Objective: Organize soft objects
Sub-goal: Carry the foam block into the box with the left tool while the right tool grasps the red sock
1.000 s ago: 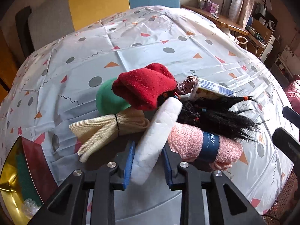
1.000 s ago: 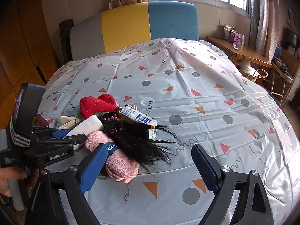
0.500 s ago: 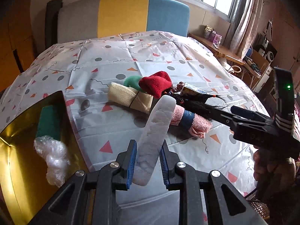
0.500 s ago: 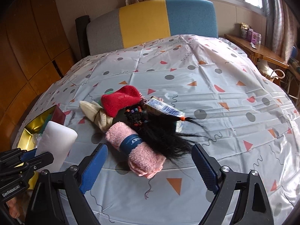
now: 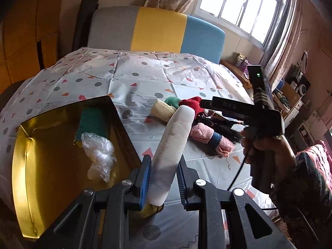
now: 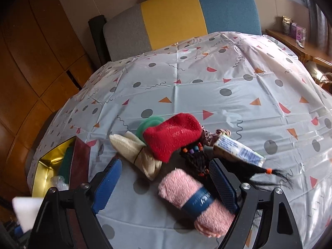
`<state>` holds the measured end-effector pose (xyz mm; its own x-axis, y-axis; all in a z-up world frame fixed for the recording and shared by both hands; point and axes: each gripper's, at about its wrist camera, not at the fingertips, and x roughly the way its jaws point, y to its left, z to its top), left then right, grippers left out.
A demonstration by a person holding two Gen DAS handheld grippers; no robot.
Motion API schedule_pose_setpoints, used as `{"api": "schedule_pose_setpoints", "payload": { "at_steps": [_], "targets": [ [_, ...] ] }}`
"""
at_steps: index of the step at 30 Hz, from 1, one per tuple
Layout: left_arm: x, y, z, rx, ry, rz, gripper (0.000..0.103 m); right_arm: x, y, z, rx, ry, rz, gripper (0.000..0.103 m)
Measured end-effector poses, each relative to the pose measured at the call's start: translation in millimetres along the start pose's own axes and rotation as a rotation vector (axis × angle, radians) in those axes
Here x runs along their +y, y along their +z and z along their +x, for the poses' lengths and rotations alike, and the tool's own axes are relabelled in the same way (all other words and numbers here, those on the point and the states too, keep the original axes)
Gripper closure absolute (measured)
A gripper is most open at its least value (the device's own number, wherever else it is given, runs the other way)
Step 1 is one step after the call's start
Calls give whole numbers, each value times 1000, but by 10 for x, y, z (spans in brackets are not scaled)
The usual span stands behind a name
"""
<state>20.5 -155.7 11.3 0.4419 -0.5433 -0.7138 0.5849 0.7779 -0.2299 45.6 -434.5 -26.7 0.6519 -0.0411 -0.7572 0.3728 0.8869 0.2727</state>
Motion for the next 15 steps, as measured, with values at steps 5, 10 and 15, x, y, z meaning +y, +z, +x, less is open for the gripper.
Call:
{"api": "schedule_pose_setpoints", "payload": {
  "at_steps": [5,10,15],
  "targets": [
    [257,-35,-156,-30,29,-55,80,80,211,458,51,-71,33,19],
    [507,-105,-233,-40,61,-111,80,130,248,816,117,-83,6,61],
    [719,-186,-296,-51,96,-164,80,290,246,526,50,-64,-99,73]
  ]
}}
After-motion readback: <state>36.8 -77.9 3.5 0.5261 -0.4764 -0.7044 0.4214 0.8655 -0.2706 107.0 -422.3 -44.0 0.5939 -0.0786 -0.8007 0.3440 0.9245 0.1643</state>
